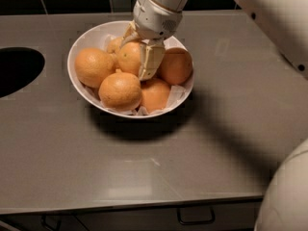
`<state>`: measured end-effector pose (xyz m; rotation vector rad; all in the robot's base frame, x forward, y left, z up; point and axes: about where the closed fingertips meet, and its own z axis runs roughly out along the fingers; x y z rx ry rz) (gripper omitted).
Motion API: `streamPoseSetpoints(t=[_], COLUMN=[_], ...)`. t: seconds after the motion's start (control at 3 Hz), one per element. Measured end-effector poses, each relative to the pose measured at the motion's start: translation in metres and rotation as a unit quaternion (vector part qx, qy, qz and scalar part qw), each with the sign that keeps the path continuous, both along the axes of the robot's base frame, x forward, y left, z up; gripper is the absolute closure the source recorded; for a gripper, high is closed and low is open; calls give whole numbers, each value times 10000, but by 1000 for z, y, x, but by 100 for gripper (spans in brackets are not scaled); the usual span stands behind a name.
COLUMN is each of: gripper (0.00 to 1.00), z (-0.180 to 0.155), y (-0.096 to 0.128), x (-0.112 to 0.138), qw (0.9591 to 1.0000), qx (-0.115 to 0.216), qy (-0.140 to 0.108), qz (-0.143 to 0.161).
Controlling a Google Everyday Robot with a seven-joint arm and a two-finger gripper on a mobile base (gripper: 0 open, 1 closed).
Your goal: Pick orange from white bowl
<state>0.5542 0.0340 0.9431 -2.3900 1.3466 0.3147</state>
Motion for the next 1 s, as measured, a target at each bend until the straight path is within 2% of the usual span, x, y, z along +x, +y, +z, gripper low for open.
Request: streamPoseSetpoints(t=[0.67,1.0], gripper=[100,100], z=[24,37], y=[11,8], x=[-5,-9], qw=[9996,9991], qx=[-101,-55], qy=[-253,-413], qz=[104,116])
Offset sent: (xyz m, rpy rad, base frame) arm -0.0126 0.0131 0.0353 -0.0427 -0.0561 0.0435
